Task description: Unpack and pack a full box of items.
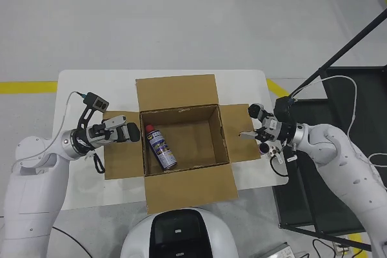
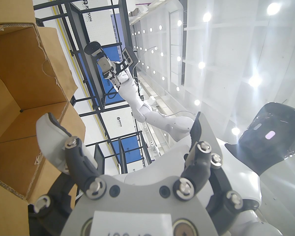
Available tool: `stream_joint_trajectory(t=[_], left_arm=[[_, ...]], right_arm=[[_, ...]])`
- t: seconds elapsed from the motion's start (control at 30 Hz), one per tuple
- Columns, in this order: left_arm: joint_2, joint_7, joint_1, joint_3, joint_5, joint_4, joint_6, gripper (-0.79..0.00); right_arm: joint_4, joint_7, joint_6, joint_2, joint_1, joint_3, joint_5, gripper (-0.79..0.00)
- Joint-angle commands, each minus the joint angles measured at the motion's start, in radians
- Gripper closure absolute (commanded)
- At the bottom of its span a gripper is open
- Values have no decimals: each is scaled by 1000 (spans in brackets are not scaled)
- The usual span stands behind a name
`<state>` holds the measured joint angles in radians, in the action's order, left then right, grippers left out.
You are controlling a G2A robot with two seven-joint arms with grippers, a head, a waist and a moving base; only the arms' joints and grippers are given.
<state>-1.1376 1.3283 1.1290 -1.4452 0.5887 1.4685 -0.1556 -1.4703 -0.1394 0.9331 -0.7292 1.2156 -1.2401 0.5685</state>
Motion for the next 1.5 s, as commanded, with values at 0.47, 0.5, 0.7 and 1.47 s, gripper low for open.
stream_joint_trajectory(t=[0.47,0.5,0.7,1.47], left_arm=[[0,0,0,0,0,0,0,-785],[0,0,0,0,0,0,0,-785],[0,0,0,0,0,0,0,-785],[0,0,0,0,0,0,0,-785]], right_arm=[[-57,-66,-70,-12,-41,38,50,-785],[-71,-87,-82,-18,-67,58,68,-785],[-89,-194,-133,-86,-268,271,166,-785],[73,-277,-368,-282,-524,651,390,-785]])
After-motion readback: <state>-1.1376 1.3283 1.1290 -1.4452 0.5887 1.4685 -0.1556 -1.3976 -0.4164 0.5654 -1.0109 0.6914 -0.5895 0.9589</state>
